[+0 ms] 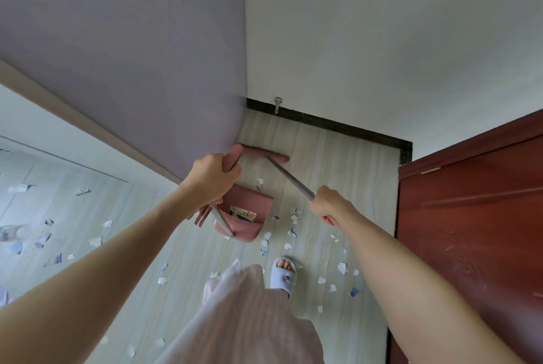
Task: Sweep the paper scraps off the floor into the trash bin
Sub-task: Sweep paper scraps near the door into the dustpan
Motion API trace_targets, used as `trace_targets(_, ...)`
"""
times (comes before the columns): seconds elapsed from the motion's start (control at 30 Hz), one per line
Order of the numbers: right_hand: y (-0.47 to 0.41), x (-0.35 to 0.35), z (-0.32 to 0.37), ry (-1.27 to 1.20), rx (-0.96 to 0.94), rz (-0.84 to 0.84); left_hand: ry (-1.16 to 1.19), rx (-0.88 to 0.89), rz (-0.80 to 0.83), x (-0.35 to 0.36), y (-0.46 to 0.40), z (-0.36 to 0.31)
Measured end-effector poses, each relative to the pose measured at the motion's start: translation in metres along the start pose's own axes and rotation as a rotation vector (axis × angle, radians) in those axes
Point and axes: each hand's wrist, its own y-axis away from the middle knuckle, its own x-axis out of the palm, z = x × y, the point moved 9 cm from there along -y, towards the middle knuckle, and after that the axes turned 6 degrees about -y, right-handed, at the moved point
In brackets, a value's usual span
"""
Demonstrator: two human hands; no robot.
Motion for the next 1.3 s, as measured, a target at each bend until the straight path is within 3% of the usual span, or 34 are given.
trace_targets(0.43, 0.098, 0.089, -0.104, 0.019, 0.102, 0.033, -0.043, 0.063, 0.07, 0.001, 0.087, 0.026)
trace_targets(0.73, 0.153, 0.137, -0.161, -0.075, 0.12, 0.056, -0.083, 0.039, 0.026, 0.02, 0.151, 0.058)
trace_targets(1.0, 0.171, 0.149, -0.203, -0.299, 0.104, -0.026, -0.059, 0.02, 0.007, 0.044, 0.193, 0.081)
trace_targets(1.3, 0.129, 0.178, -0.21, -0.288, 0.148, -0.146, -0.106, 0.022, 0.021, 0.069, 0.188, 0.098)
